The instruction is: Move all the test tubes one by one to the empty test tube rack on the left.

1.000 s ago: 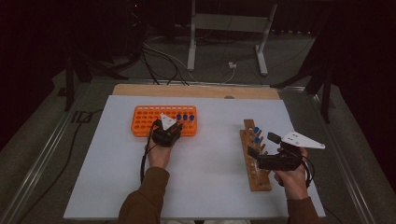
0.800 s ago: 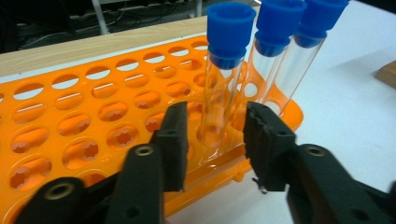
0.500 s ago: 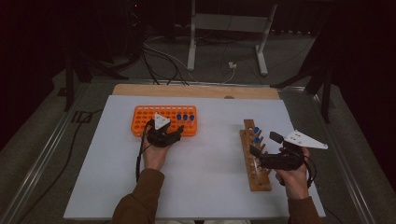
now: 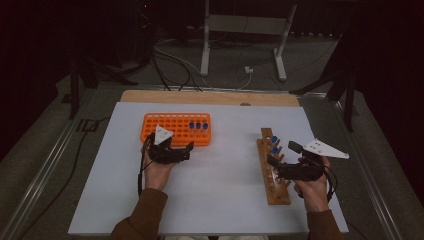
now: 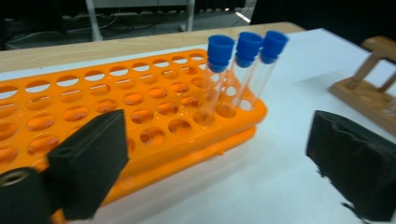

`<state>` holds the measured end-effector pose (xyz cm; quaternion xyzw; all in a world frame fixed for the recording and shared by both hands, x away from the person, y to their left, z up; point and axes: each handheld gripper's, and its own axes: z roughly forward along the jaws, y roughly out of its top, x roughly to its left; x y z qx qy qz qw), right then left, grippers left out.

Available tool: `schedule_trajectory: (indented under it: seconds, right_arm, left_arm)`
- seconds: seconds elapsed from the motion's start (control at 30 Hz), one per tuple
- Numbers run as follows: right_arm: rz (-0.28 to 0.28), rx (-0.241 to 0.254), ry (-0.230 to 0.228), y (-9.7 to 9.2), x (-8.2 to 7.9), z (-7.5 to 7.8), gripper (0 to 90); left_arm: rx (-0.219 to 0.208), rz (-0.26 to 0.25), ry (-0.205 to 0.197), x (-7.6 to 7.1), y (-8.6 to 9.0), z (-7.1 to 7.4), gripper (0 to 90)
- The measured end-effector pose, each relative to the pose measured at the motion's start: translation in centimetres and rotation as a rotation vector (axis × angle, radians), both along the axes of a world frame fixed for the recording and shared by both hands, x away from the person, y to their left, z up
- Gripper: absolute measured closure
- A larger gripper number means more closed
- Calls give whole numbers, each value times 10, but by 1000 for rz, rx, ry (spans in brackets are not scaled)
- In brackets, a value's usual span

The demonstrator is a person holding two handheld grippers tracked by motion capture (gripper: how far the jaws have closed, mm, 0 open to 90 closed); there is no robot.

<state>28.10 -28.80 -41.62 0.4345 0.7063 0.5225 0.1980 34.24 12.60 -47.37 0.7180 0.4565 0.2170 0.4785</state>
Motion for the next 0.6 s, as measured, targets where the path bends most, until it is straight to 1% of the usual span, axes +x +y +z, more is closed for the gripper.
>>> schedule_trajectory:
  seconds: [0.07, 0.13, 0.2, 0.27, 0.3, 0.4, 0.5, 0.53, 0.57, 0.6]
  right_arm:
    - [-11, 0, 2, -2, 2, -2, 19]
    - [-16, 7, 8, -4, 3, -5, 42]
    - [-24, 1, 11, -4, 5, -7, 58]
    - [-23, -8, 15, -3, 6, -9, 73]
    - [-27, -20, 15, -1, 7, -11, 80]
    - [-39, -83, 7, 3, 9, -16, 114]
    - [-51, -115, 15, 4, 14, -22, 159]
    - [-57, -129, 20, 4, 15, -24, 184]
    - [-63, -146, 22, 4, 16, -27, 231]
    - [-58, -154, 28, 4, 17, -29, 310]
  left_arm:
    - [7, -8, -10, -7, 3, 3, 14]
    - [4, -18, -18, -14, 7, 5, 9]
    - [1, -22, -30, -19, 9, 7, 8]
    - [3, -31, -26, -22, 10, 9, 8]
    - [-6, -32, -30, -23, 10, 10, 8]
    - [-23, -27, -44, -27, 11, 14, 8]
    - [-17, -29, -50, -31, 11, 17, 8]
    - [-18, -27, -52, -31, 11, 17, 8]
    - [-23, -26, -54, -32, 11, 18, 8]
    - [-28, -28, -55, -32, 11, 19, 8]
